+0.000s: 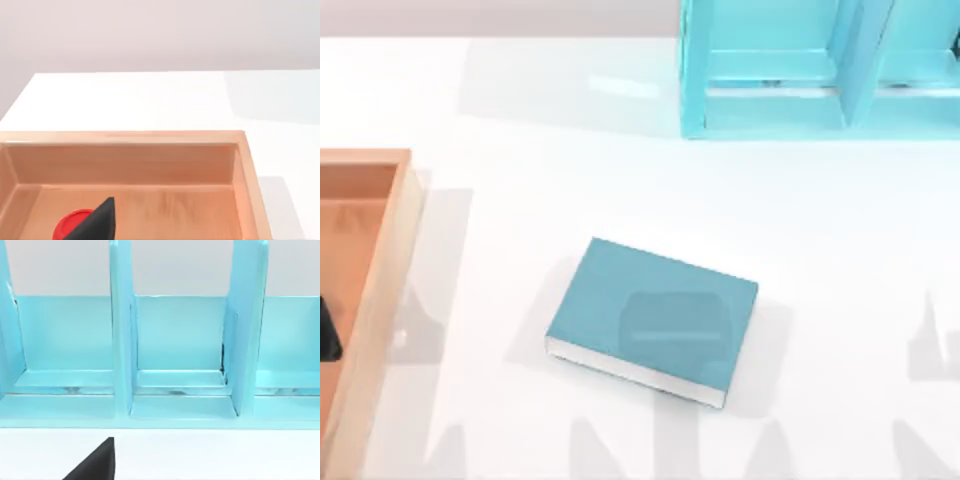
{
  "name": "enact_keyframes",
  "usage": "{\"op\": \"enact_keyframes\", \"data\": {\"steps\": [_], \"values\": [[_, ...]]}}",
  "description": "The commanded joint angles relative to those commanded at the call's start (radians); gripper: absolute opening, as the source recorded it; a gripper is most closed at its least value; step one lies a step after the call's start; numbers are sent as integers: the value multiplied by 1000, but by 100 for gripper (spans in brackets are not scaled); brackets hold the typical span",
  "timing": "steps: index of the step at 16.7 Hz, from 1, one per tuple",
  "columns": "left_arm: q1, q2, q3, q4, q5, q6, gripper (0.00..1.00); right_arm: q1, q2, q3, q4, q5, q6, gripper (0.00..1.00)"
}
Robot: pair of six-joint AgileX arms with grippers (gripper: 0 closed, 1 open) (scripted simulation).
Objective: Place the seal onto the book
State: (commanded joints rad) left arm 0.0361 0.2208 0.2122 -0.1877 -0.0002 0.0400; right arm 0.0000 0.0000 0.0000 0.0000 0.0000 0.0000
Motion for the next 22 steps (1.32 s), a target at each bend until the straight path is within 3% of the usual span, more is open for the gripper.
{"op": "enact_keyframes", "data": {"steps": [15,19,22], "values": [[187,1374,1202,-971,-1,205,100,0,0,0,0,0,0,100],[217,1588,1387,-1124,-2,237,100,0,0,0,0,0,0,100],[225,1643,1434,-1165,-2,245,100,0,0,0,0,0,0,100]]}}
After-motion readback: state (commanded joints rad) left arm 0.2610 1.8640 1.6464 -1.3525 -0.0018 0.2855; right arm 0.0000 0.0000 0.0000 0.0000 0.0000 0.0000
